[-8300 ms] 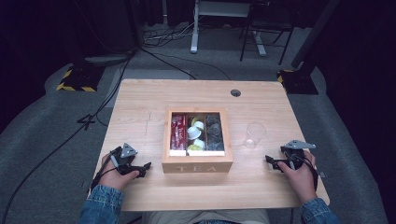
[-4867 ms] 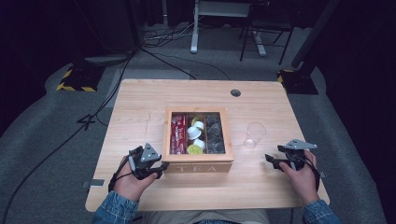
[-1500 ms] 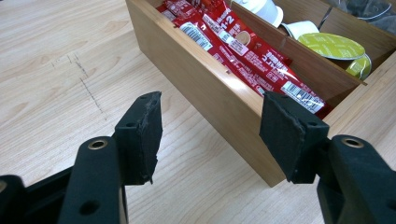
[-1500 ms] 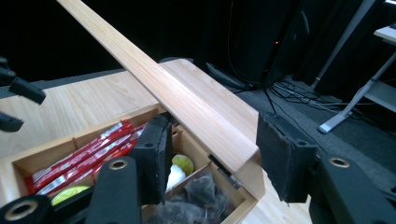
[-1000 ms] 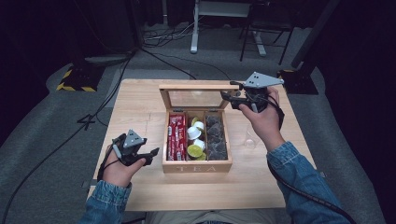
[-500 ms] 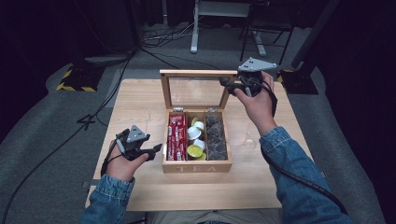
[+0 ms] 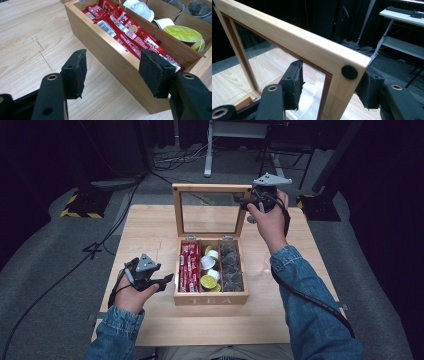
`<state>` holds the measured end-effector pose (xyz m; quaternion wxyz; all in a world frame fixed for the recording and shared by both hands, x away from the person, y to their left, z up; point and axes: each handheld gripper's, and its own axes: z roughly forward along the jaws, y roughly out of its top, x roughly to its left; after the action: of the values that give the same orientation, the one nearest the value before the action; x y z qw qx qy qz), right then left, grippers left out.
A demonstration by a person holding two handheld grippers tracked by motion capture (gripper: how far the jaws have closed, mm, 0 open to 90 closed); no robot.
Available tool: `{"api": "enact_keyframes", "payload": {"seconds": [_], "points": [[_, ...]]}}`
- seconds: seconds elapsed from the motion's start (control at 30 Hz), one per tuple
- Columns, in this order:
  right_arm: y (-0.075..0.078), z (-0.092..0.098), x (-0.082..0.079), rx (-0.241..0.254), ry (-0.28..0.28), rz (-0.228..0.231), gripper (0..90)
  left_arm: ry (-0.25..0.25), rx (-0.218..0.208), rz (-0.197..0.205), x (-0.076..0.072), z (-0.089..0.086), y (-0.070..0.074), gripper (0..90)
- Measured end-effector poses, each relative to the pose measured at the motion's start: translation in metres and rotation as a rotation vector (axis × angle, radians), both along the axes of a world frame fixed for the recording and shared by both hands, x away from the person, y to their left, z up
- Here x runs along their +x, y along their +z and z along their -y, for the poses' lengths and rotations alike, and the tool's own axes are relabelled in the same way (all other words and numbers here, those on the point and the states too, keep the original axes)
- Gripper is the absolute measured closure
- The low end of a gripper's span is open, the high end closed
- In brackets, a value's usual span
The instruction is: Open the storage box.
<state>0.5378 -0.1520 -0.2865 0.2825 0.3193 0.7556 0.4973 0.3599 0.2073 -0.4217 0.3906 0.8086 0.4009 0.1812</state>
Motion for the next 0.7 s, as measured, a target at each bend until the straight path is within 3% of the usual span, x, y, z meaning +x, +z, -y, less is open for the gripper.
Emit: {"api": "enact_keyframes", "payload": {"seconds": [0.37,0.7], "points": [[-0.008,-0.003,0.018,-0.046,-0.038,-0.012,46.1,0.014,0.006,-0.004,-0.006,-0.006,-0.003,40.6],[-0.019,-0.006,0.030,-0.041,-0.073,-0.040,45.5,0.016,0.006,-0.006,-0.007,-0.008,-0.003,40.6]]}}
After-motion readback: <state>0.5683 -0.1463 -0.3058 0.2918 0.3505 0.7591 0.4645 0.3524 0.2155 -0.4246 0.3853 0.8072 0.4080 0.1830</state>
